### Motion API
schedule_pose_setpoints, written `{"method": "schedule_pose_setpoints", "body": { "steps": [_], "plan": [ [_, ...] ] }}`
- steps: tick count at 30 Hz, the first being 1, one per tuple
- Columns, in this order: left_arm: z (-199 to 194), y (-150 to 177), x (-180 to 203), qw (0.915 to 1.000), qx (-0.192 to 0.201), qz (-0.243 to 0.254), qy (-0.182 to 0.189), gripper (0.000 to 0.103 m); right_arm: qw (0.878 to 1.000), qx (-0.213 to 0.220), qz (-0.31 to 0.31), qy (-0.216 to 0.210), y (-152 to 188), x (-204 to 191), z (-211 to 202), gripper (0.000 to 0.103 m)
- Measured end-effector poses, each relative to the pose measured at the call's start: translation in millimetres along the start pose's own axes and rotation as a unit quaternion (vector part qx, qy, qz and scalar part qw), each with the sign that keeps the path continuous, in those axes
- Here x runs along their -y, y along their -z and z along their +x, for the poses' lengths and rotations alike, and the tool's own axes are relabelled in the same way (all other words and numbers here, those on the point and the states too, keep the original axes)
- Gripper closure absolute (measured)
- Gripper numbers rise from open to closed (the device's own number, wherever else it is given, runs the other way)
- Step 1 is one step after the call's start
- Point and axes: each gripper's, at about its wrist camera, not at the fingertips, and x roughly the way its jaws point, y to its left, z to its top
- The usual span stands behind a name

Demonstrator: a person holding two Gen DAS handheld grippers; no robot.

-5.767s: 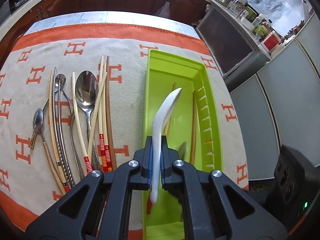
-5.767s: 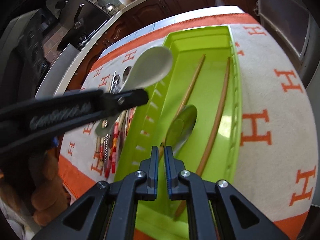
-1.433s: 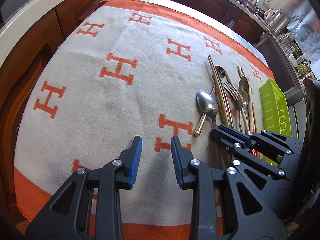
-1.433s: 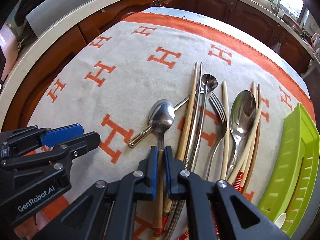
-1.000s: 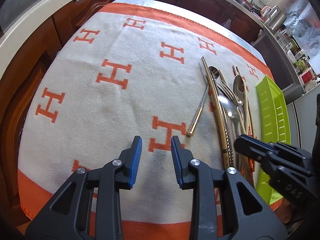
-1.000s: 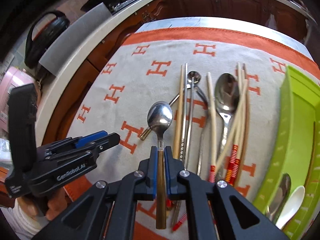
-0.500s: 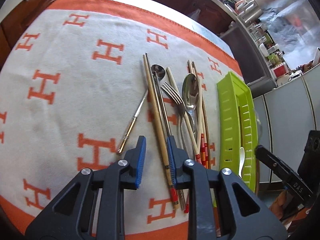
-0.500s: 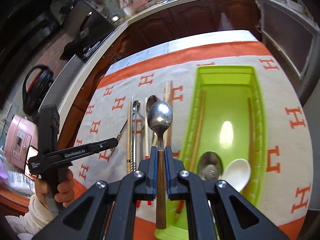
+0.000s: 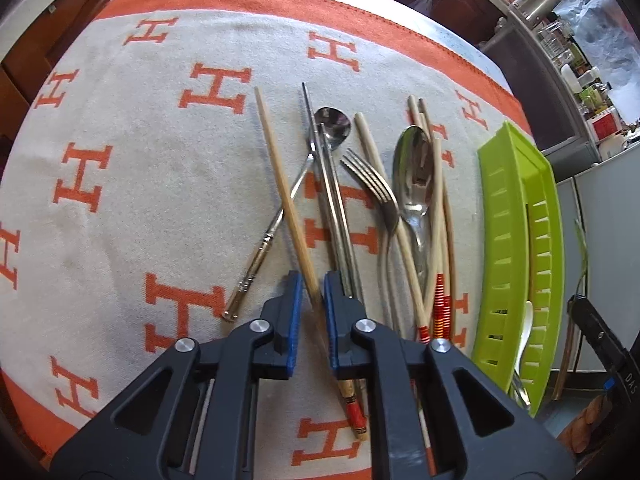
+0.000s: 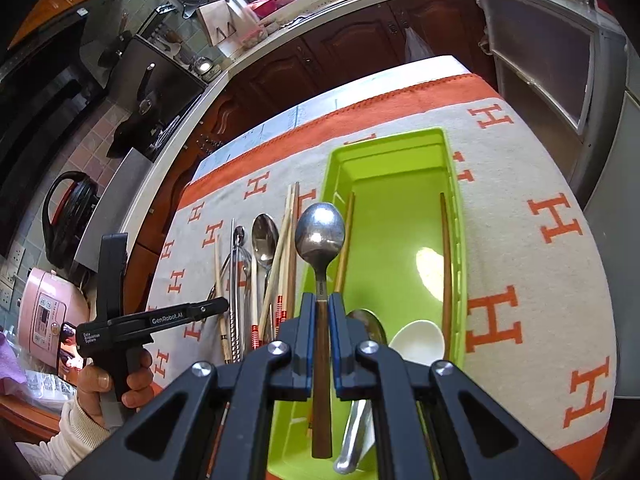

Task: Organize utensils
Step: 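Grasp a wooden chopstick with the left gripper while the right gripper holds the spoon, then lower the chopstick and spoon into the green tray and open both grippers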

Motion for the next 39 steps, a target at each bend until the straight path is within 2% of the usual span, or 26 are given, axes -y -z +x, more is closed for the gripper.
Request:
{"method": "schedule_pose_setpoints", "body": {
  "steps": [6,9,15,22,27,29,34,39],
  "plan": [
    [3,1,17,0.9988,0.015,0.021,-0.041,0.095,0.999,0.013,0.034,0.016,-2,20,-5,0.097],
    [4,1,25,0.9974,0.026,0.032,-0.060,0.098,0.999,0.011,0.042,0.032,-5,29,-4,0.097],
    [-7,11,25,0.9975,0.031,0.030,-0.056,0.099,0.997,0.011,0.049,0.064,-9,40,5,0.097],
    [-48,23,31,0.9985,0.038,0.036,-0.016,0.099,0.996,-0.006,0.049,0.080,-14,47,23,0.097],
    [-75,23,66,0.9964,0.046,0.066,0.026,0.099,0.995,-0.012,0.050,0.089,-13,46,29,0.096],
    [-80,23,85,0.9946,0.044,0.084,0.042,0.099,0.995,-0.011,0.057,0.080,-10,46,25,0.096],
    [-77,24,132,0.9894,0.025,0.123,0.074,0.099,0.996,0.001,0.057,0.070,-1,42,10,0.096],
    [-54,24,167,0.9880,0.001,0.133,0.078,0.099,0.996,0.015,0.053,0.066,10,39,-8,0.096]
  ]
}}
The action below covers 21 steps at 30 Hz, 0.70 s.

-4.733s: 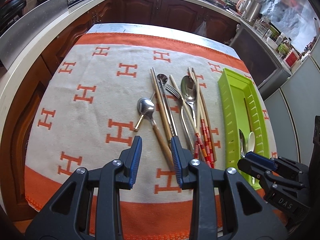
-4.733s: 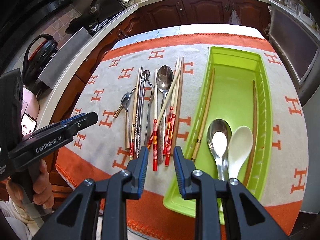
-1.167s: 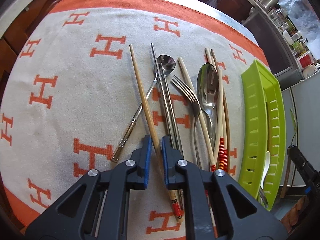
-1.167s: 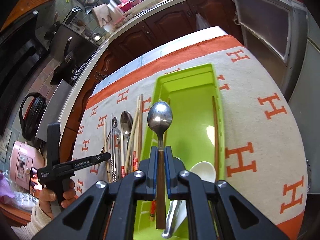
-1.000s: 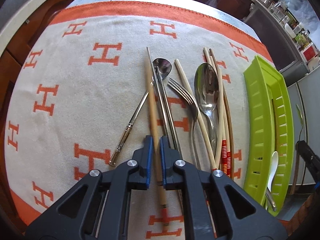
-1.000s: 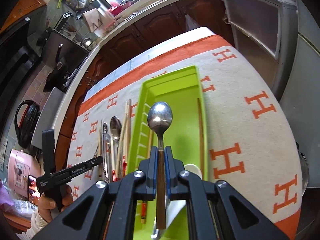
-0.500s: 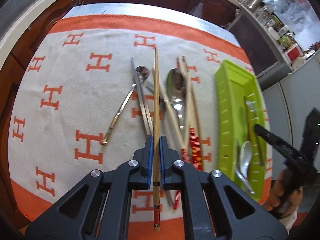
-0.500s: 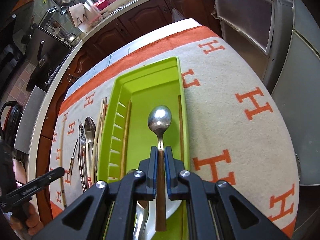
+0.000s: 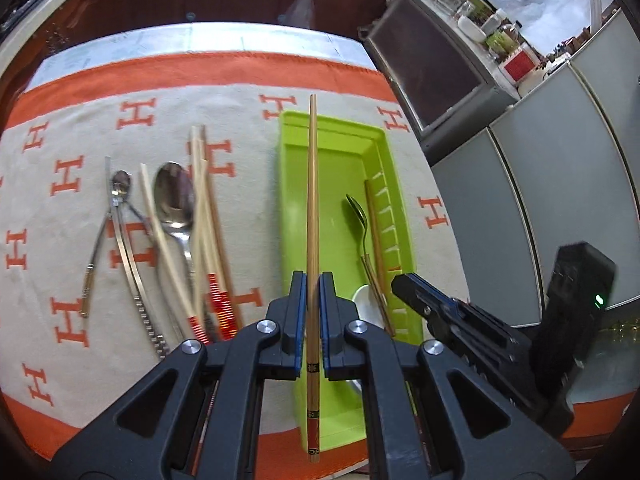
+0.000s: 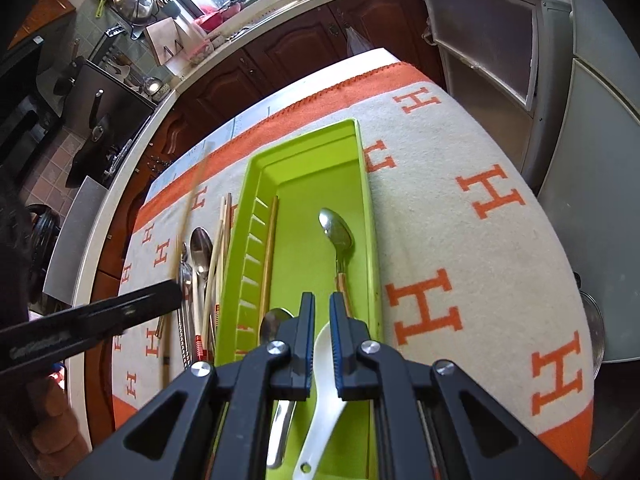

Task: Organize utensils
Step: 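Lower the chopstick and spoon into the green tray and open both grippers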

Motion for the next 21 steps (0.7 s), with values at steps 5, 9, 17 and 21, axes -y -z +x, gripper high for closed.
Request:
{"method": "schedule_pose_setpoints", "body": {
  "steps": [5,9,17,21],
  "plan": [
    [34,2,11,0.9995,-0.025,0.009,-0.019,0.099,1.000,0.012,-0.005,0.005,5,3,-12,0.096],
    [45,7,17,0.9983,-0.025,0.030,-0.042,0.099,1.000,0.012,-0.010,0.005,6,4,-15,0.096],
    [23,32,21,0.9930,-0.005,0.079,-0.087,0.094,1.000,0.012,-0.018,0.008,7,-3,-18,0.095],
    [4,47,6,0.9916,0.004,0.076,-0.104,0.085,1.000,0.010,-0.025,0.009,10,-10,-19,0.095]
  ]
}}
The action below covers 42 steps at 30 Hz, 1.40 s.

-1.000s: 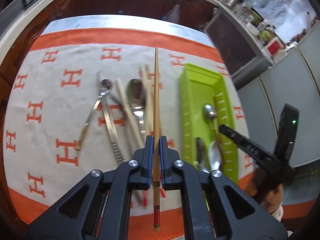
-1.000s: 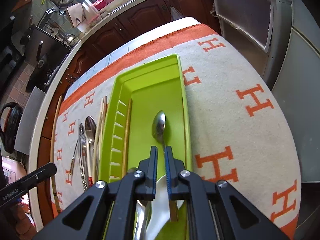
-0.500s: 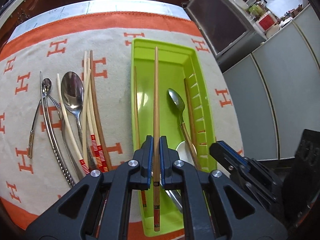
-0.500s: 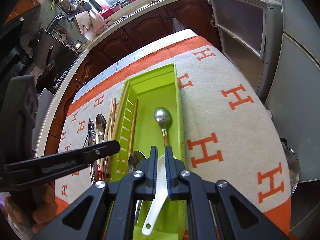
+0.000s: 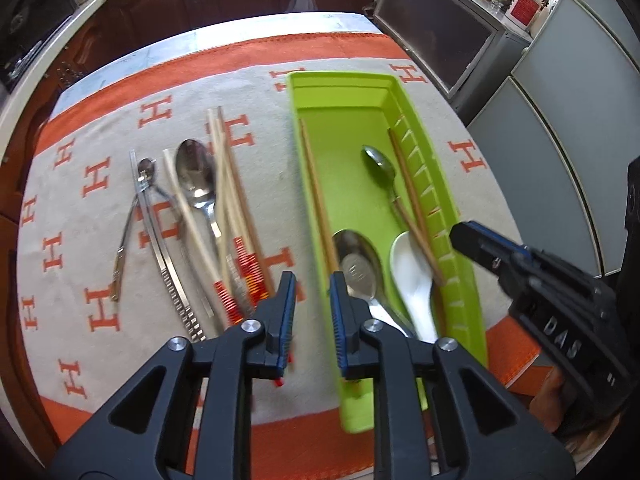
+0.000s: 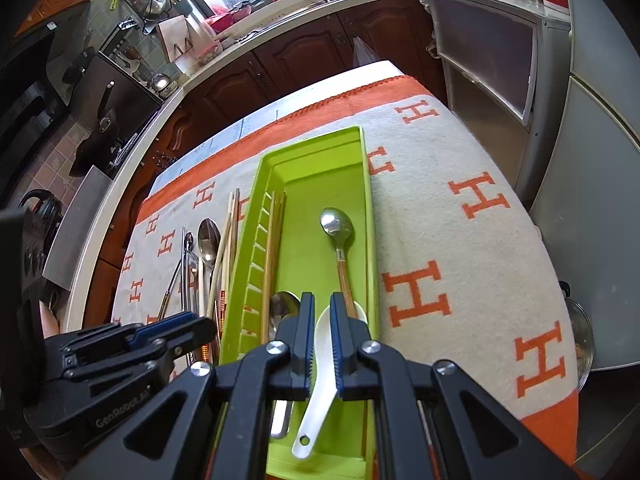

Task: Organize utensils
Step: 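Lower the chopstick and spoon into the green tray and open both grippers, then move the right gripper to the pile and grasp a steel chopstick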

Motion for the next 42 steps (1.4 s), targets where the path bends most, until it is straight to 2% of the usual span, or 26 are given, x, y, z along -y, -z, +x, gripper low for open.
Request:
{"method": "schedule_pose_setpoints", "body": {
  "steps": [3,7,17,35,42],
  "plan": [
    [-10,11,-21,0.9998,0.004,-0.021,-0.006,0.082,1.000,-0.005,-0.007,-0.001,3,-7,0,0.095],
    [-18,25,-45,0.9987,0.013,-0.042,-0.025,0.082,1.000,-0.012,-0.013,-0.009,6,-18,1,0.080],
    [-21,47,-91,0.9948,0.004,-0.095,-0.036,0.082,0.998,-0.022,-0.059,-0.002,14,-53,3,0.080],
    [-34,61,-138,0.9899,0.034,-0.135,-0.027,0.082,0.992,-0.050,-0.116,0.028,21,-109,22,0.080],
    [-40,73,-181,0.9848,0.055,-0.150,-0.069,0.082,0.990,-0.067,-0.125,0.006,13,-136,38,0.080]
  ]
}}
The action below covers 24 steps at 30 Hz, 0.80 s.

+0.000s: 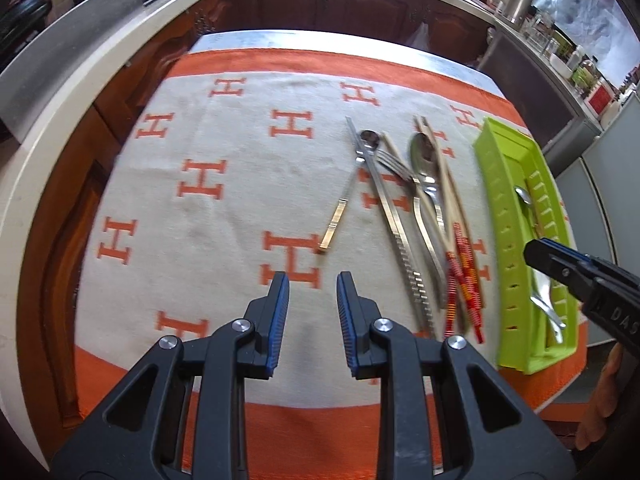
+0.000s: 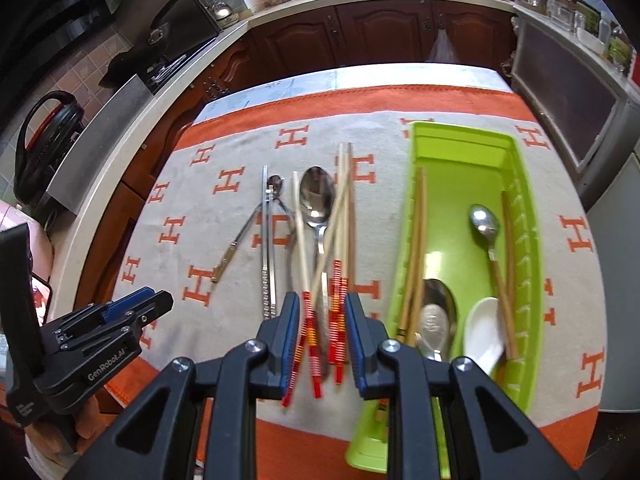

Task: Organize utensils
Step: 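Move the right gripper to the pile and grasp a steel chopstick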

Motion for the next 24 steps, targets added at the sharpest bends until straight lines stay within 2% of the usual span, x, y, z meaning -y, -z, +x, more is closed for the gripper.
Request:
{"method": "schedule_pose_setpoints", "body": {
  "steps": [5,9,13,17,24],
  "plan": [
    [10,-3,-35,0.9994,-0.006,-0.031,-0.014,0.082,0.999,-0.023,-0.013,-0.028,-18,-19,21,0.080],
    [19,-6,-50,0.9986,-0.012,-0.050,-0.014,0.082,0.998,-0.040,-0.026,-0.028,-31,-28,42,0.080],
    [24,-7,-51,0.9985,-0.013,-0.052,-0.010,0.082,0.996,-0.078,-0.030,-0.038,-38,-33,68,0.081],
    [30,-7,-49,0.9987,-0.020,-0.048,-0.002,0.082,0.992,-0.107,-0.038,-0.047,-39,-40,86,0.085],
    [39,-5,-44,0.9984,-0.031,-0.046,0.007,0.082,0.990,-0.127,-0.041,-0.042,-38,-44,104,0.085]
  ]
}}
